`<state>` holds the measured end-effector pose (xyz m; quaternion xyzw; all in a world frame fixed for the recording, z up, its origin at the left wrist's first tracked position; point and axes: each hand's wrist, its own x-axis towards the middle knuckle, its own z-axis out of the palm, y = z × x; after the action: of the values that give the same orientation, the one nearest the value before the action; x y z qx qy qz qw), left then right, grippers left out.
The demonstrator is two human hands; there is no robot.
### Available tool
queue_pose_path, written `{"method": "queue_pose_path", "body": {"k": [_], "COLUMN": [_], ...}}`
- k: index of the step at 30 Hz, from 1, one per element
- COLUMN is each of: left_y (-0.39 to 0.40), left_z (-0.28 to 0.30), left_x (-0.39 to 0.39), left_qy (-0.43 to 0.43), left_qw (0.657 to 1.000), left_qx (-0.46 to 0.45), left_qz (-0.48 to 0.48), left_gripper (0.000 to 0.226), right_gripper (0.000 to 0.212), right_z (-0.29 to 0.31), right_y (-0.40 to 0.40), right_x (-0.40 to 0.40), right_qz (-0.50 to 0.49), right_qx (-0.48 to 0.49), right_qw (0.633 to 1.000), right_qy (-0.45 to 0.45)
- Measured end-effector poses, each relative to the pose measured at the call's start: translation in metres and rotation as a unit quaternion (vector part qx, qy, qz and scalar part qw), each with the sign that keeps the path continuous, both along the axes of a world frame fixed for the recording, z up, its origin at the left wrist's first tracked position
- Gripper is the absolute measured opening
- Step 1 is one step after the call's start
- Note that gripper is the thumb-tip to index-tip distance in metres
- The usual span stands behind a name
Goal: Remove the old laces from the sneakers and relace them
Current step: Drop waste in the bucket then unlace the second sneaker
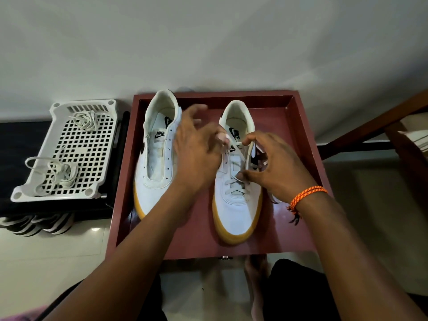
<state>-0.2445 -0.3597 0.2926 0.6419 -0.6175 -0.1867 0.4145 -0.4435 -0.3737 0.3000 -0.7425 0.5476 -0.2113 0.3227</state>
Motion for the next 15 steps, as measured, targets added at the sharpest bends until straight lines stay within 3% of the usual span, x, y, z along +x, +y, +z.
{"method": "queue_pose_path", "body": {"k": [2, 4, 9, 11, 15], "left_y": [-0.003, 0.001, 0.017, 0.016, 0.005], "left_z": [0.003, 0.006, -0.009, -0.012, -0.004], "left_x": [0.010, 0.011, -0.012, -0.017, -0.011], "left_qy": [-0.004, -0.046, -0.194, -0.181, -0.049], "left_qw": [0.999, 0.998, 0.974, 0.975, 0.998], "left_qx": [-0.015, -0.020, 0.039, 0.048, 0.030], "left_qz": [0.050, 0.025, -0.114, -0.118, -0.026], "left_gripper": [0.026, 0.037, 0.014, 0.008, 0.009], "right_gripper": [0.068, 0.069, 0.067, 0.066, 0.069], "right_z": [0.000, 0.000, 0.001, 0.002, 0.003], "right_y": [0.000, 0.000, -0.001, -0.001, 0.000], "right_x": [0.000, 0.000, -0.001, -0.002, -0.001], "right_qz": [-0.001, -0.003, 0.007, 0.009, 0.002], "right_qx": [0.005, 0.009, 0.003, 0.001, 0.016], "right_qw": [1.000, 1.000, 1.000, 1.000, 1.000], "right_qy": [-0.002, -0.002, 0.004, 0.004, -0.001]}}
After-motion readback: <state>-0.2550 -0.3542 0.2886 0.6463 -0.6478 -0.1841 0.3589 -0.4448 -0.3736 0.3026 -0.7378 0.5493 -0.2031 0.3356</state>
